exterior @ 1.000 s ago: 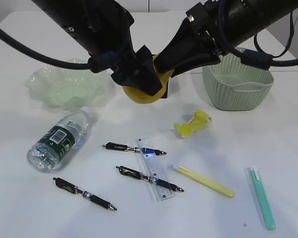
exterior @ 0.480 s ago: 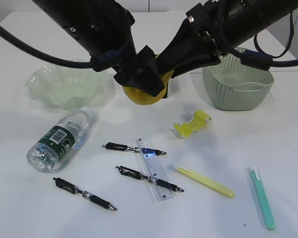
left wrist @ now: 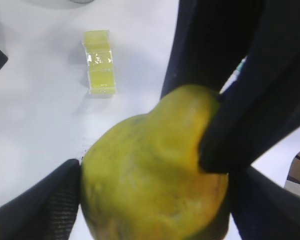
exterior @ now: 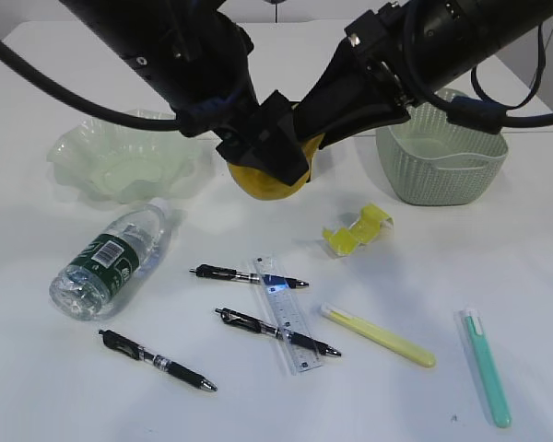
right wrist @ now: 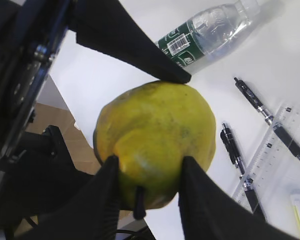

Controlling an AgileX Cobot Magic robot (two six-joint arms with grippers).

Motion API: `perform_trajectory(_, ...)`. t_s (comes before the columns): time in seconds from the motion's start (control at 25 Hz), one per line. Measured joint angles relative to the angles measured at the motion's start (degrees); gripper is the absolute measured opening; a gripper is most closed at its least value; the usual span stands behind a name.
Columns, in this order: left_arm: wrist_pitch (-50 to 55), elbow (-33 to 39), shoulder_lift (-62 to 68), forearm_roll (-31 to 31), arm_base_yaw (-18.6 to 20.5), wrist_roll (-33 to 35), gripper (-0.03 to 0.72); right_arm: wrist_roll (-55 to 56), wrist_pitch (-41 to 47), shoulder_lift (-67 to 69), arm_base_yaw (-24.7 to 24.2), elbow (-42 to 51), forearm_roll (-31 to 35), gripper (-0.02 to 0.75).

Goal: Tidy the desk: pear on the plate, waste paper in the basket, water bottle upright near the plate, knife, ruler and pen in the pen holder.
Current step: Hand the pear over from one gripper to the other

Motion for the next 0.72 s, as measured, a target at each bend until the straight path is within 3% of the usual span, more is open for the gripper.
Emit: perform_trajectory(0.72, 1.14, -0.04, 0.00, -0.83, 0.00, -0.38, 0.624, 0.12, 0.57, 0.00, 0.11, 0.09, -0.17, 0.249)
